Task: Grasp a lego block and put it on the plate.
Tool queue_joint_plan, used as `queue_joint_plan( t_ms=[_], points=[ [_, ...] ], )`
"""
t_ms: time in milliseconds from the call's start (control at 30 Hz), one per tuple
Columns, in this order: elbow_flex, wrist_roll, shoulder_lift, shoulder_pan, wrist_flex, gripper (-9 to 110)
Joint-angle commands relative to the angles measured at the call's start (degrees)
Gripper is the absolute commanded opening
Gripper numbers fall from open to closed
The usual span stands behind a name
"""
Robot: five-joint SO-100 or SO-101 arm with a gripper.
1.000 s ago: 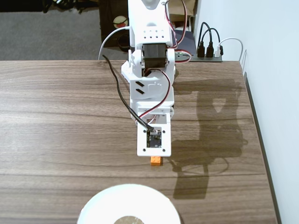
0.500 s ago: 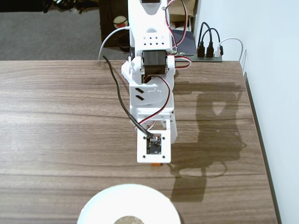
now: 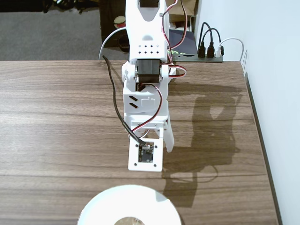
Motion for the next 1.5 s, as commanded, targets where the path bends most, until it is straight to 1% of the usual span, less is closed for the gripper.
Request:
queue_joint_plan(
  t_ms=[0,967,1167,1267,1467],
  points=[
    [-2.3,0.1,-0.3,0.1,-1.0,24],
    [0.0,0.4,-4.0,-1.5,-5.0,23],
    [0.4,0.3,-4.3,-1.8,-5.5,21],
    [0.8,0.3,-4.3,-2.0,-6.0,16],
    [1.0,0.3,-4.3,-2.0,-6.4,13]
  ],
)
